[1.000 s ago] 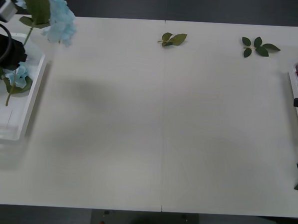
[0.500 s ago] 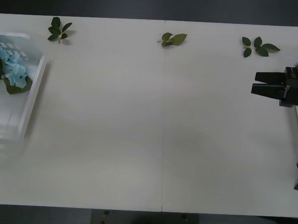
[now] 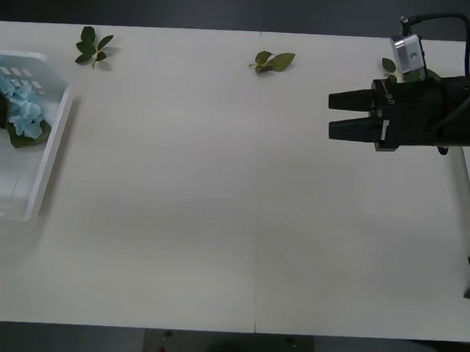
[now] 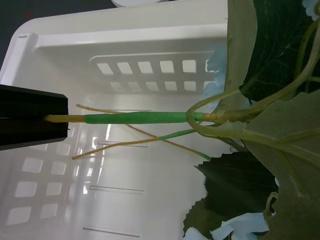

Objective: Put the red flowers into the right box and the blue flowers into the left box

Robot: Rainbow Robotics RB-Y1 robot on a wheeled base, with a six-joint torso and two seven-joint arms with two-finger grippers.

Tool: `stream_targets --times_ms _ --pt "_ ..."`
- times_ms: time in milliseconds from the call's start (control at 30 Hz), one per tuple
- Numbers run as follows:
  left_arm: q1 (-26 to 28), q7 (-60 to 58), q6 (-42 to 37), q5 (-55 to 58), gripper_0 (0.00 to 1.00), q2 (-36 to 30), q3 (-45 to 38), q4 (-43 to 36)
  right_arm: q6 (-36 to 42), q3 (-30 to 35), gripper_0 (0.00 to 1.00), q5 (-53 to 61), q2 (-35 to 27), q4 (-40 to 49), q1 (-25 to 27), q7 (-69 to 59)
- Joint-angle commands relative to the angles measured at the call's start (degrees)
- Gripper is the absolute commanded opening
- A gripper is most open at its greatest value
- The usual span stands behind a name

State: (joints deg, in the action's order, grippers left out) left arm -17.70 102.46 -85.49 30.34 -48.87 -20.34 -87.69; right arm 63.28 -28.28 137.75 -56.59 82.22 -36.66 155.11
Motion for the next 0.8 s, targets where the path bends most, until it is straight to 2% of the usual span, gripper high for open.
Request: stream_targets --times_ms 33,67,100,133,167,233,300,467,800 --pt "-0.49 0.99 0.15 -0.99 0.0 -1.85 -0.4 -0.91 -0.7 -0.11 0.91 -0.47 2.97 1.37 -3.07 -0.11" --pt "-0.49 1.16 0.15 -1.16 0.0 -1.85 -0.4 -0.91 -0.7 -0.2 0.91 -1.44 4.03 1.28 -3.69 -0.11" --pt "-0.49 1.34 0.24 -1.08 0.22 -1.85 -0.31 -0.91 -0.7 -0.2 0.9 -2.4 4.91 1.37 -4.21 -0.11" --pt "-0.4 1.43 0.15 -0.99 0.35 -1.85 -0.4 -0.91 -0.79 -0.2 0.9 -2.84 5.26 1.37 -4.56 -0.11" --pt "-0.4 1.69 0.15 -0.9 0.63 -1.85 -0.31 -0.91 -0.79 -0.2 0.91 -3.63 5.96 1.37 -5.0 -0.11" --pt "-0.49 2.04 0.24 -0.9 0.85 -1.85 -0.31 -1.08 -0.79 -0.28 0.9 -4.16 6.93 1.28 -5.71 -0.11" --pt "-0.49 2.48 0.24 -0.81 0.96 -1.85 -0.31 -1.61 -0.79 -1.34 0.9 -4.16 7.63 1.19 -6.76 -0.11" --pt "-0.49 3.18 -1.17 -0.2 1.0 -1.85 -0.93 -4.33 -0.53 -4.33 0.9 -2.67 7.63 1.19 -8.61 -0.11" --pt "-0.58 3.71 -7.85 6.04 1.0 -1.85 -3.65 -11.54 0.09 -4.41 0.9 -2.58 7.63 1.19 -8.61 -0.11"
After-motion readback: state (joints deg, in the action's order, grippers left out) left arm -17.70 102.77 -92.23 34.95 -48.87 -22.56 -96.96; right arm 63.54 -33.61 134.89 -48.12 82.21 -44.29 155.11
